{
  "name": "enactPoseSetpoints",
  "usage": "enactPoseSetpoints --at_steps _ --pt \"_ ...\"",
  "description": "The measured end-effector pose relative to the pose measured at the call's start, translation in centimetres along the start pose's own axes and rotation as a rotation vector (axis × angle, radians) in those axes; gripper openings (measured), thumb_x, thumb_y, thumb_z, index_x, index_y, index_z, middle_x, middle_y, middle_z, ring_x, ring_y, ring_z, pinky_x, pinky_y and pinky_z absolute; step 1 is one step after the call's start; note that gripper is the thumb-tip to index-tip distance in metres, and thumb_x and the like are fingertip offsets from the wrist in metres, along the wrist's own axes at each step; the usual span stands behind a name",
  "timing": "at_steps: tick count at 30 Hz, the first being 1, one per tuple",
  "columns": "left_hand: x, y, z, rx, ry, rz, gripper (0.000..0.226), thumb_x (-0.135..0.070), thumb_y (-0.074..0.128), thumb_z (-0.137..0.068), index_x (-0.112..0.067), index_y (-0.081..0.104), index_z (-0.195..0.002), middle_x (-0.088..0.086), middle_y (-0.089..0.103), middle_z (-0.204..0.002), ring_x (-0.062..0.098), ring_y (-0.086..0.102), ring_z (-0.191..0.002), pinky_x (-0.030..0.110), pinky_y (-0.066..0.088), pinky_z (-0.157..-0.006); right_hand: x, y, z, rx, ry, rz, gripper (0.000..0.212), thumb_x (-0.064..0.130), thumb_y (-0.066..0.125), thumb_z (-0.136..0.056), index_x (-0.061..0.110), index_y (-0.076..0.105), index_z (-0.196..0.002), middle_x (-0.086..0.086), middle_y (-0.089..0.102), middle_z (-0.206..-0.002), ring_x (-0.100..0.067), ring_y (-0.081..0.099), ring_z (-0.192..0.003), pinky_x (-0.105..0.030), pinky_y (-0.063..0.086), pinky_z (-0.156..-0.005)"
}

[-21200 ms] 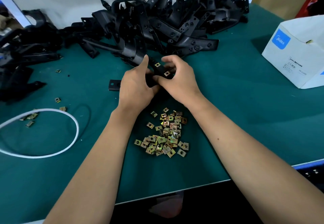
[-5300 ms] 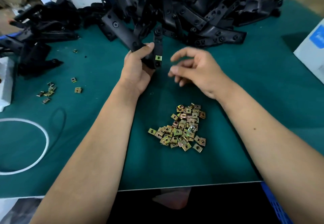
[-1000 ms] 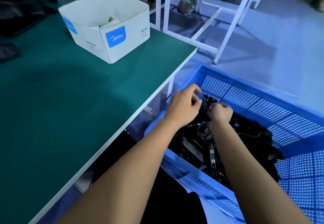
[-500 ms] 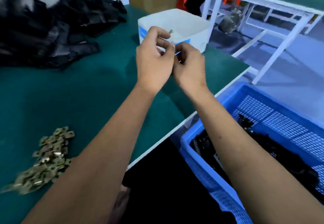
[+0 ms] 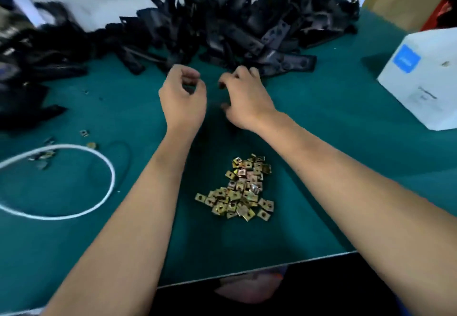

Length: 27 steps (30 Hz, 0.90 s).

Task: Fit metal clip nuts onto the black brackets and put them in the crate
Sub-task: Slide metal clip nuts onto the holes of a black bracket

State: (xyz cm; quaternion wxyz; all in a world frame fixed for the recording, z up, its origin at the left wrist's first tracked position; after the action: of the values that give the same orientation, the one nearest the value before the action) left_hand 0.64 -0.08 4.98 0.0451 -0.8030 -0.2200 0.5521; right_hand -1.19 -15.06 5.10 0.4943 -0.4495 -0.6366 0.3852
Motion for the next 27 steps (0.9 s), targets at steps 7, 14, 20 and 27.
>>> enactPoseSetpoints --at_steps 7,14,20,27 --pt "4.0 -4.0 -1.8 -0.360 -0.191 0.172 0.014 -0.006 0.061 -0.083 -0.005 0.061 -0.098 -0.001 0.060 -0.089 0.006 0.052 -0.075 0.030 0.050 -0.086 6.2 3.4 -5.3 0.041 -0.140 0.009 0.091 -0.004 0.066 -0.079 0.025 0.028 -0.156 -0.014 0.014 -0.161 -0.037 0.019 -0.143 -0.040 0.053 -0.090" --pt "5.5 -4.1 -5.9 -0.492 -0.187 0.016 0.031 -0.011 0.063 -0.084 0.001 0.056 -0.112 0.015 0.049 -0.124 0.024 0.049 -0.104 0.029 0.039 -0.095 7.1 4.6 -11.9 0.055 -0.165 0.193 0.095 0.031 0.072 -0.092 0.035 0.009 -0.163 -0.010 -0.014 -0.170 -0.037 -0.007 -0.156 -0.057 0.031 -0.118" --pt "8.5 -2.2 -11.9 -0.291 -0.340 -0.312 0.060 -0.034 0.053 -0.097 -0.025 0.037 -0.155 0.019 0.004 -0.169 0.038 0.009 -0.155 0.046 0.025 -0.121 6.6 5.1 -16.9 0.181 -0.221 0.329 0.105 0.041 0.079 -0.085 0.049 0.006 -0.161 -0.006 -0.026 -0.169 -0.039 -0.024 -0.155 -0.061 -0.001 -0.126" --pt "9.3 1.5 -15.1 0.089 -0.182 -0.436 0.043 -0.042 0.038 -0.101 -0.026 0.069 -0.124 0.007 0.062 -0.138 0.031 0.053 -0.129 0.040 0.045 -0.104 4.5 6.4 -18.9 0.292 -0.196 0.297 0.109 0.088 0.067 -0.062 0.046 0.026 -0.154 -0.006 -0.015 -0.172 -0.041 0.005 -0.158 -0.059 -0.017 -0.122"
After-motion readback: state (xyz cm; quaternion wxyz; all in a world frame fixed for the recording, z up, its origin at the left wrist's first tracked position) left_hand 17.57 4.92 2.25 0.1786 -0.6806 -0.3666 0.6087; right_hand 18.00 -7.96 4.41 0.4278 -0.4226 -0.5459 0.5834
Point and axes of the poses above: each hand's wrist, its own z-axis away from the middle knuckle, its own y-axis out of the palm, x = y × z, the point moved 8 cm from there along -z, towards the middle knuckle
